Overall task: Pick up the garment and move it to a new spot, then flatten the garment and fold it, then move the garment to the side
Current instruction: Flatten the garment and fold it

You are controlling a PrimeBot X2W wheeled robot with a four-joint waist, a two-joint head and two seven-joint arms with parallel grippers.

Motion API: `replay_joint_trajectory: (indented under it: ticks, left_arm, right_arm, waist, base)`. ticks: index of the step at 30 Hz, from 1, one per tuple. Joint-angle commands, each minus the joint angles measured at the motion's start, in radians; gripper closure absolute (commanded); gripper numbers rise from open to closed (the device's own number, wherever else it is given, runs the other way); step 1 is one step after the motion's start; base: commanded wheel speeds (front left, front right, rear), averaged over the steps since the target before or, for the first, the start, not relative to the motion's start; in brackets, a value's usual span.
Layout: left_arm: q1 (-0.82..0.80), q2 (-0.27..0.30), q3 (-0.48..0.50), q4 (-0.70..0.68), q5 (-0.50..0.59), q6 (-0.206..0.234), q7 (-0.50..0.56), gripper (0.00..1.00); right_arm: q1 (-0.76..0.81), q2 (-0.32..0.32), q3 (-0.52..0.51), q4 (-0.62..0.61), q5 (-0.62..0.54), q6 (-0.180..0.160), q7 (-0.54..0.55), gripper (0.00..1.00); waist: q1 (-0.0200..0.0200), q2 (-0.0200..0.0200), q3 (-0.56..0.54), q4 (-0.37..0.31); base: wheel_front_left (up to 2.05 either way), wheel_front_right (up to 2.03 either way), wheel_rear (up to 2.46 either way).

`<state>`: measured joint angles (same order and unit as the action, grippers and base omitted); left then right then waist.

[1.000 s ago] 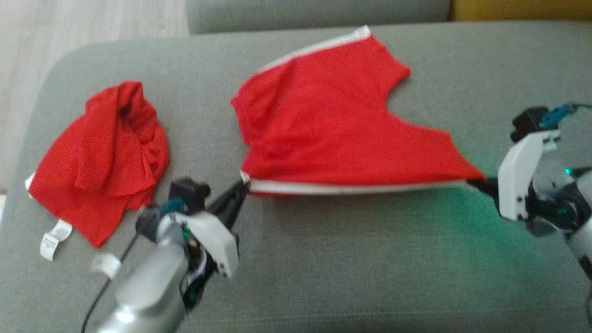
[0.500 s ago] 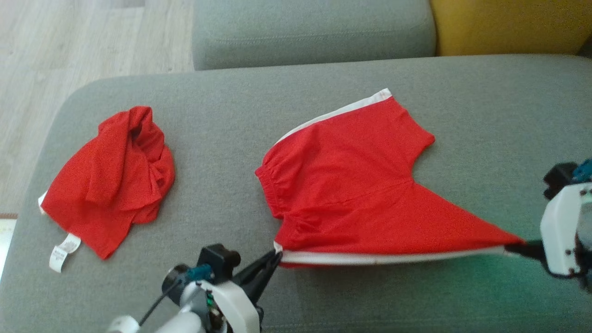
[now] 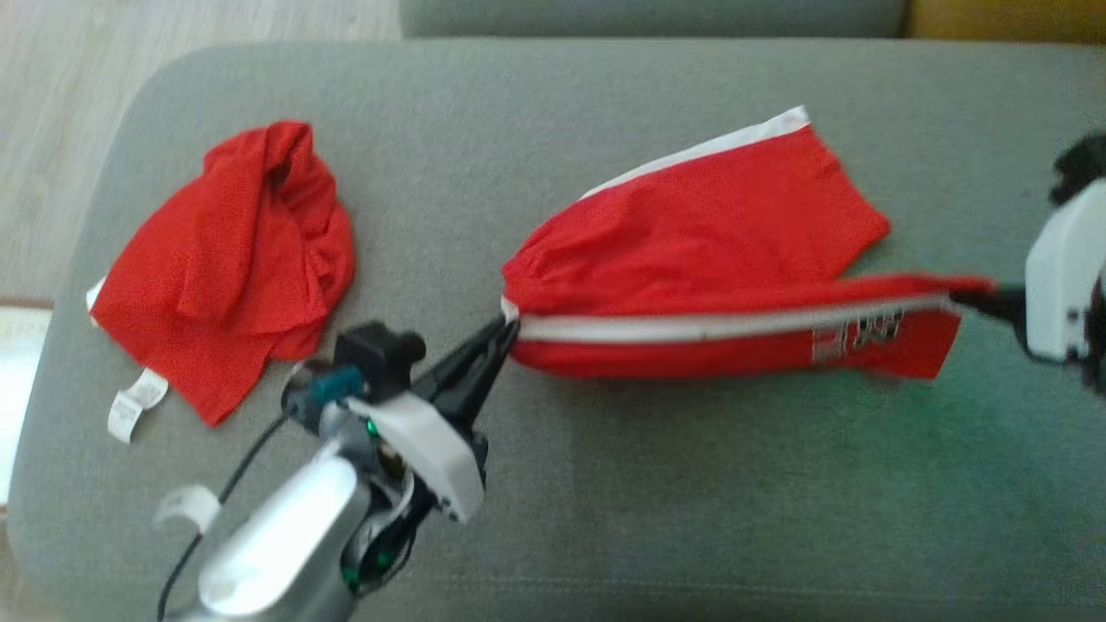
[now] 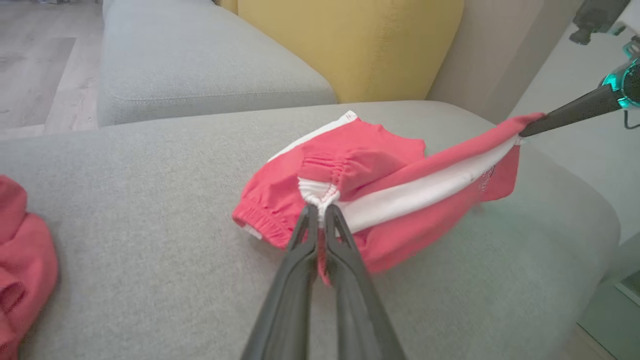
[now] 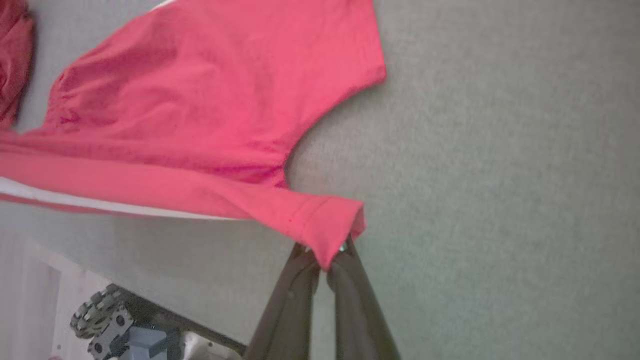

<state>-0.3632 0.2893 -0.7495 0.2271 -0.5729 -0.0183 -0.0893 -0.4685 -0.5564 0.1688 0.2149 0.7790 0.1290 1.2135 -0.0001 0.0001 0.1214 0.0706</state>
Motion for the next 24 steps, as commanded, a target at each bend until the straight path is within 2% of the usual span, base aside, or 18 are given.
replay_joint_trajectory:
  ticks: [1,12,17,24]
  left_arm:
    - [-0.086,0.005,0.055,-0.014,-0.003,-0.007,-0.002,1.0]
    - [-0.301,-0.091,0.043,0.176,0.01,-0.061,-0.04,1.0]
    - [-0.392,-0.144,0.024,0.292,0.018,-0.082,-0.078,1.0]
    - [-0.472,-0.193,-0.007,0.413,0.019,-0.1,-0.129,1.0]
  right_arm:
    - [-0.084,0.003,-0.025,-0.016,-0.037,0.002,0.024,1.0]
    - [-0.33,0.063,-0.057,0.062,-0.205,0.002,0.077,1.0]
    - [-0.41,0.075,-0.043,0.116,-0.26,0.002,0.061,1.0]
    - [-0.474,0.06,0.01,0.166,-0.309,0.002,-0.001,1.0]
  waist:
    - [0.0001,-0.0001,0.061,0.039]
    - [0.0001,-0.0001,0.212,0.111]
    - [0.0001,-0.0001,0.268,0.127]
    - [0.0001,-0.0001,0.312,0.139]
  base:
    - [0.0,0.0,0.0]
    - [0.0,0.0,0.0]
    - [0.0,0.0,0.0]
    - [0.0,0.0,0.0]
